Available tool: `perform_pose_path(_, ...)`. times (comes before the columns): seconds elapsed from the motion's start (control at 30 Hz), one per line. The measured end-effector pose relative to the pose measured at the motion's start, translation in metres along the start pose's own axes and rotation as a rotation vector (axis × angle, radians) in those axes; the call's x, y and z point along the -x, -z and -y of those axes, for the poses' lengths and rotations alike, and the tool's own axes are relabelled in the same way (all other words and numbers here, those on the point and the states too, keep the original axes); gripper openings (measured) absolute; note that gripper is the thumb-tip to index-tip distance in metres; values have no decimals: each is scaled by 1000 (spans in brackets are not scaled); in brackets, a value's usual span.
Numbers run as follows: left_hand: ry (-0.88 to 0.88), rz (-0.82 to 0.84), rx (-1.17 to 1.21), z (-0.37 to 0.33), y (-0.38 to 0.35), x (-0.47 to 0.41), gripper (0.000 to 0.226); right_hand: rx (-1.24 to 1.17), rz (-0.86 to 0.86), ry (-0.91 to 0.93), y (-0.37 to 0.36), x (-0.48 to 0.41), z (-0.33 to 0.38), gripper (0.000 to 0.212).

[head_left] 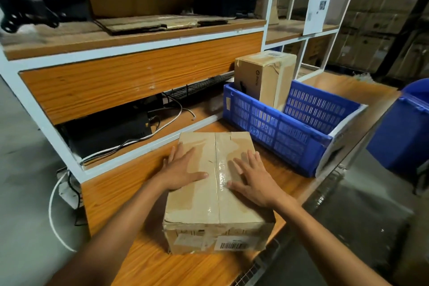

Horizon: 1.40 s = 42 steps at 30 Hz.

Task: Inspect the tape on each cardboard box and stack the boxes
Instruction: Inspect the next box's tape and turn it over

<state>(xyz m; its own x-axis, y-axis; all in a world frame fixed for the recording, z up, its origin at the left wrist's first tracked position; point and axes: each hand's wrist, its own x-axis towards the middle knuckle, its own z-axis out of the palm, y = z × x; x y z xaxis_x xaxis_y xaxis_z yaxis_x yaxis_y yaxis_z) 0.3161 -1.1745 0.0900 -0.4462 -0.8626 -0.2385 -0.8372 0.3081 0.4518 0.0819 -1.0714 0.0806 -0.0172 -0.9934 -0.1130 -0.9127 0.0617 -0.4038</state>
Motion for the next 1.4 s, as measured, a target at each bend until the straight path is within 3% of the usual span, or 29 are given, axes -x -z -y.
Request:
perform_pose_path(0.07,126,-111,314,-1,3,-11,92,-187,-120,-78,5,-16,-2,80)
perform_pose_path(0.2,325,-86,1073,-12,21,-20,56,-786,-202,-300,21,-40,3,55)
perform_pose_path(0.3,337,-105,1140,-23,31,-13,43,-923,-265,-348,20,-45,4,52)
perform_pose_path(0.37,339,-134,1169,-23,36,-18,60,-960,-371,-345,23,-45,8,54)
perform_pose_path(0.4,334,-168,1190,-18,39,-27,68,-990,-418,-339,28,-45,11,52)
perform_pose_path(0.47,284,-312,1234,-5,49,-48,58,-1055,-487,-295,43,-45,17,44)
perform_pose_path(0.53,264,-410,1254,-26,77,-25,63,-1101,-533,-251,62,-44,23,36)
perform_pose_path(0.7,201,-490,1317,-59,108,11,36,-1099,-576,-214,88,-43,29,25)
perform_pose_path(0.87,183,-564,1248,-52,93,11,36,-1046,-577,-200,75,-35,35,43)
perform_pose_path(0.97,190,-549,1247,-49,81,14,25,-1007,-619,-241,72,-27,32,40)
perform_pose_path(1.07,161,-576,1178,-46,78,22,37,-927,-667,-269,77,-23,28,34)
perform_pose_path(1.17,72,-755,741,-39,80,28,50,-544,-843,-176,82,-23,33,28)
perform_pose_path(1.27,-213,-971,314,-40,81,31,32,-131,-1034,163,89,-23,49,14)
perform_pose_path(1.33,-347,-990,155,-41,78,29,30,-19,-941,348,90,-29,62,9)
perform_pose_path(1.4,-406,-914,70,-43,70,24,42,54,-795,375,85,-36,71,24)
